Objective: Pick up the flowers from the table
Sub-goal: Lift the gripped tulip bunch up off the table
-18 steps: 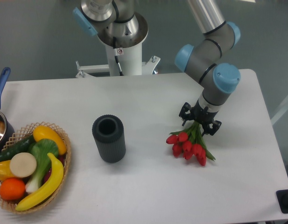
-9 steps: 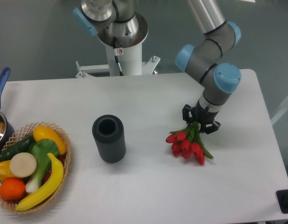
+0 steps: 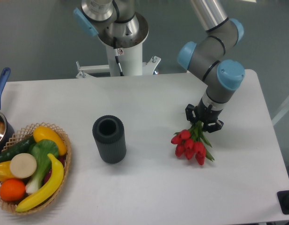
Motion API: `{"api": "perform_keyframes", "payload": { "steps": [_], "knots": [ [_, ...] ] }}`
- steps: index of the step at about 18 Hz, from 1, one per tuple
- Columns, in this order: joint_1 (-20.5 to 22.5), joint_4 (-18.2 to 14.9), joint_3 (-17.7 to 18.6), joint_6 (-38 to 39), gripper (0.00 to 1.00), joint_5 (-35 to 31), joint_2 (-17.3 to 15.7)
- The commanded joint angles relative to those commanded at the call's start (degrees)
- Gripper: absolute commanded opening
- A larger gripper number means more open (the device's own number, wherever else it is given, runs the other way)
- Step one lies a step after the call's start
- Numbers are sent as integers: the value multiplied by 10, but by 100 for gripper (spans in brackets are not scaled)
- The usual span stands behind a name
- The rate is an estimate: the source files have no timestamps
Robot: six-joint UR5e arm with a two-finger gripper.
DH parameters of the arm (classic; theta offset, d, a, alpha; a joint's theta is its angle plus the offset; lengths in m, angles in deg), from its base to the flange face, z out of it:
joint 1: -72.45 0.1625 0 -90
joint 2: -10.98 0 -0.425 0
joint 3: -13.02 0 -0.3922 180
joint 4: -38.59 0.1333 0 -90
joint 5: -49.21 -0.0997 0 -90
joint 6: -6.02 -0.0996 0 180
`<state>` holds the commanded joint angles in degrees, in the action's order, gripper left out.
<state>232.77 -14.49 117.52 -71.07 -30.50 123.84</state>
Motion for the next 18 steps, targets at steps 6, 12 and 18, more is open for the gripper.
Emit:
{"api": "perform_keyframes", "payload": {
  "steps": [6, 12, 18],
  "knots": [
    [5, -47, -3, 3, 39, 6, -99],
    [15, -47, -34, 88, 39, 165, -176],
    [5, -42, -97, 184, 39, 327, -198]
  ]
}}
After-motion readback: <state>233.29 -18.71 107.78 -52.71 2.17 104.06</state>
